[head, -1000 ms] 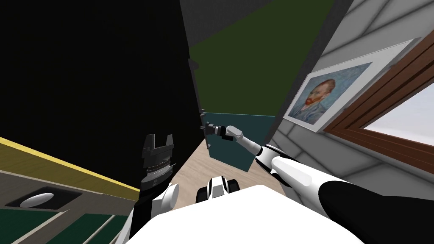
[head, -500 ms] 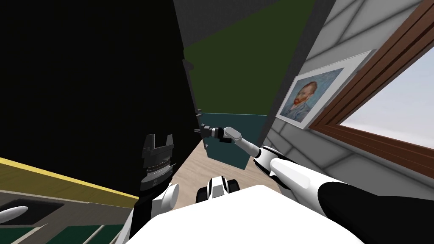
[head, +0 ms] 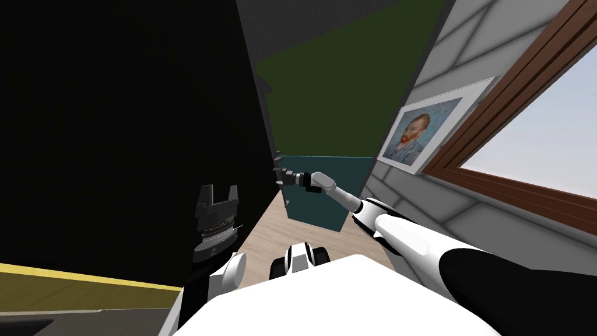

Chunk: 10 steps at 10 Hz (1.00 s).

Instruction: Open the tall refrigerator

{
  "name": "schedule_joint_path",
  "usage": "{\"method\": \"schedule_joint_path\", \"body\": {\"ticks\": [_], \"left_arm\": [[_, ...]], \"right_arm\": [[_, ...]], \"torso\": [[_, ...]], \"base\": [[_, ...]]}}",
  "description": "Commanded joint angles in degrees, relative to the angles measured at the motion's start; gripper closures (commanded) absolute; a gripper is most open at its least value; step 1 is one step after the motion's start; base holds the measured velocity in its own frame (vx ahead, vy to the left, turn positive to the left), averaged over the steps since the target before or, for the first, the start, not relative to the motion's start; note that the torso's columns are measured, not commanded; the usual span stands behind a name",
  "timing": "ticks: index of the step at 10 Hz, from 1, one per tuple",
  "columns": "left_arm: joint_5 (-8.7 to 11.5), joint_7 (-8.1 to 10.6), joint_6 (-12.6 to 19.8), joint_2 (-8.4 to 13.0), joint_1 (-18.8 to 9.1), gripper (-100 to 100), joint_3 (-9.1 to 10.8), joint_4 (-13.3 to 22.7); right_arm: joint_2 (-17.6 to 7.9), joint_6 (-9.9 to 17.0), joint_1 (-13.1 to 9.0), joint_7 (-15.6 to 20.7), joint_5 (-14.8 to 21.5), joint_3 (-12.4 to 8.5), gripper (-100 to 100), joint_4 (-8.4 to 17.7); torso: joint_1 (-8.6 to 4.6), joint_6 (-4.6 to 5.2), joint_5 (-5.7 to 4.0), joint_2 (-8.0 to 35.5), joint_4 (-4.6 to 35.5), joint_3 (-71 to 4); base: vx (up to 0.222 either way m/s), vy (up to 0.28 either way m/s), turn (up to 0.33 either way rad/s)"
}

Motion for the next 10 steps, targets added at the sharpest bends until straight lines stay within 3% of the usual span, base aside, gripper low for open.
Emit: {"method": "schedule_joint_path", "body": {"ticks": [1,10], "left_arm": [[0.0,0.00,0.0,0.0,0.0,0,0.00,0.0],[0.0,0.00,0.0,0.0,0.0,0,0.00,0.0]], "right_arm": [[-3.3,1.2,-1.0,1.2,3.1,-1.0,-100,1.3],[-11.7,4.6,-3.5,4.4,11.3,-3.7,-100,5.3]], "torso": [[-0.13,-0.01,-0.05,0.0,0.0,0.0],[-0.17,-0.02,-0.04,0.1,0.0,0.0]], "base": [[0.073,0.231,-0.156],[0.034,0.198,-0.122]]}}
